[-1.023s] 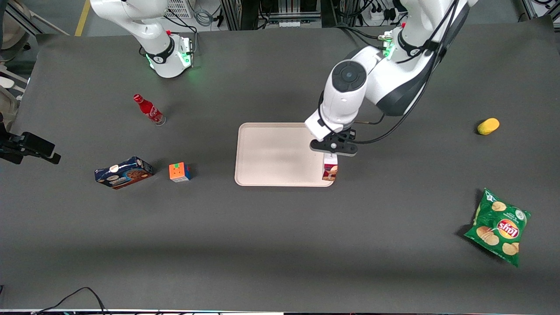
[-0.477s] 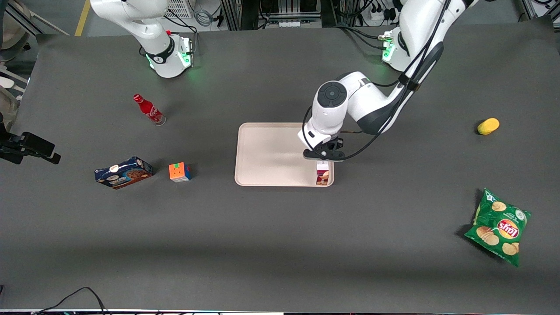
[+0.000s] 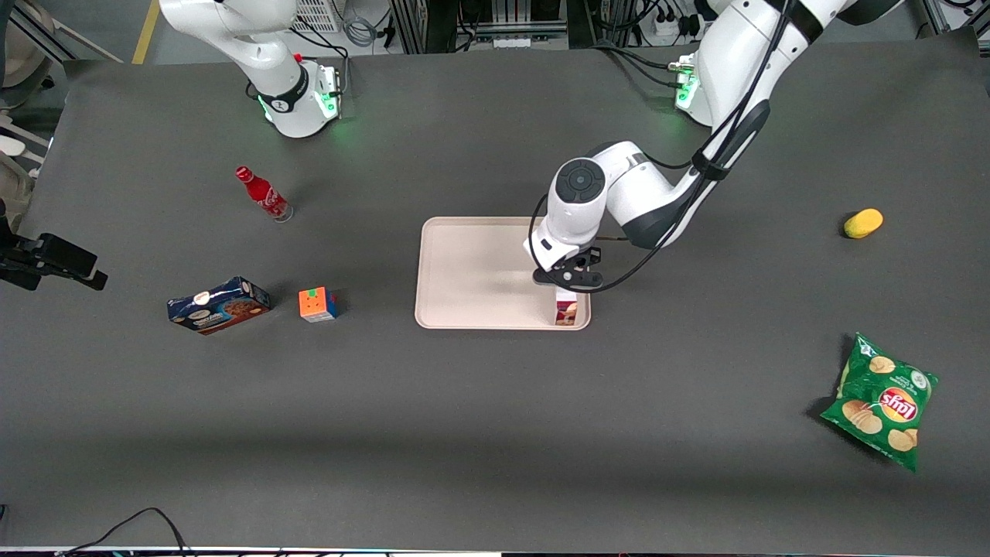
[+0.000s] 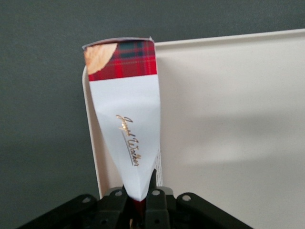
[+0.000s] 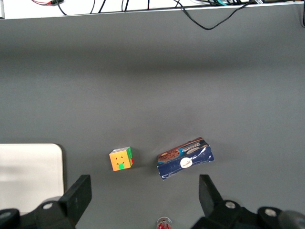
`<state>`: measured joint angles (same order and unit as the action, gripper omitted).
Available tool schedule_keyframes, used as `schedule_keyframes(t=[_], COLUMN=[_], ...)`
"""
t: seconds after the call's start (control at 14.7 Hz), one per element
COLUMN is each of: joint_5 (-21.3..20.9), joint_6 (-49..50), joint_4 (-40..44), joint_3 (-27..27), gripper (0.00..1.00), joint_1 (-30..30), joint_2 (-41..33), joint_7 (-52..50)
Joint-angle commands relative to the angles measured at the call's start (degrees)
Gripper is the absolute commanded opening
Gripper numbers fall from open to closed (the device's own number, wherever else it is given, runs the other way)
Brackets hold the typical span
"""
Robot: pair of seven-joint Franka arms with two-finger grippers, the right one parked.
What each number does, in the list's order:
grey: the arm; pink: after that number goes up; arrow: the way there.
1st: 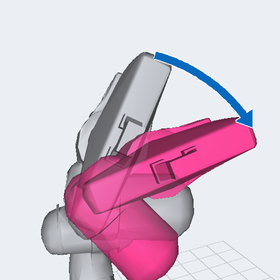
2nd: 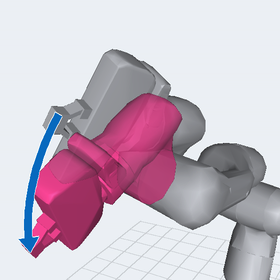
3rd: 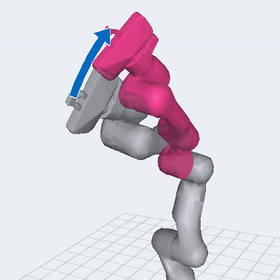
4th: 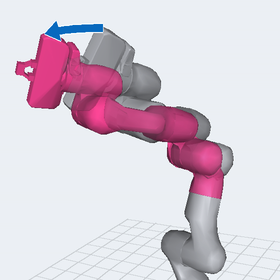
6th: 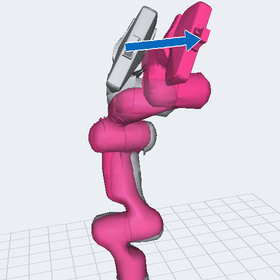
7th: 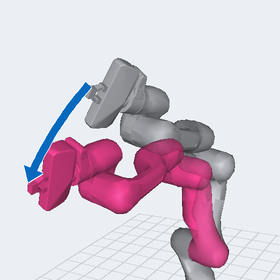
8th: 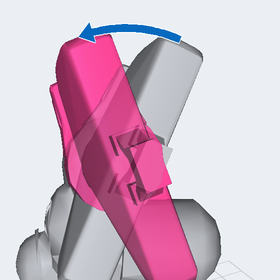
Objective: Place red cookie box on tray
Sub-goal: 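Lower the cookie box onto the tray beside its rim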
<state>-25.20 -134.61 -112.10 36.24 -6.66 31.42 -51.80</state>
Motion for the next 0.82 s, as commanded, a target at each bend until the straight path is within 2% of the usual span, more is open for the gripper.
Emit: schedule_keyframes(t=[0.0,0.14,0.2,0.27,0.34,0.61,0.75], joint_5=[-1.17,-1.17,-1.17,-1.17,-1.17,-1.17,-0.47], joint_6=[-0.39,-0.48,-0.48,-0.74,-1.44,-0.92,-0.22], joint_4=[0.04,0.04,0.13,0.13,0.04,0.92,1.80], joint_3=[0.06,0.06,-0.02,-0.11,-0.29,-0.29,-0.29], gripper=[0.00,0.00,0.24,0.74,0.99,1.00,1.00], joint_1=[-0.55,-0.55,-0.55,-0.46,-0.38,-0.29,1.11], joint_2=[0.14,0.31,0.40,0.49,0.40,-0.65,-4.06], joint_7=[-1.90,-1.90,-1.99,-1.90,-1.90,-1.03,0.90])
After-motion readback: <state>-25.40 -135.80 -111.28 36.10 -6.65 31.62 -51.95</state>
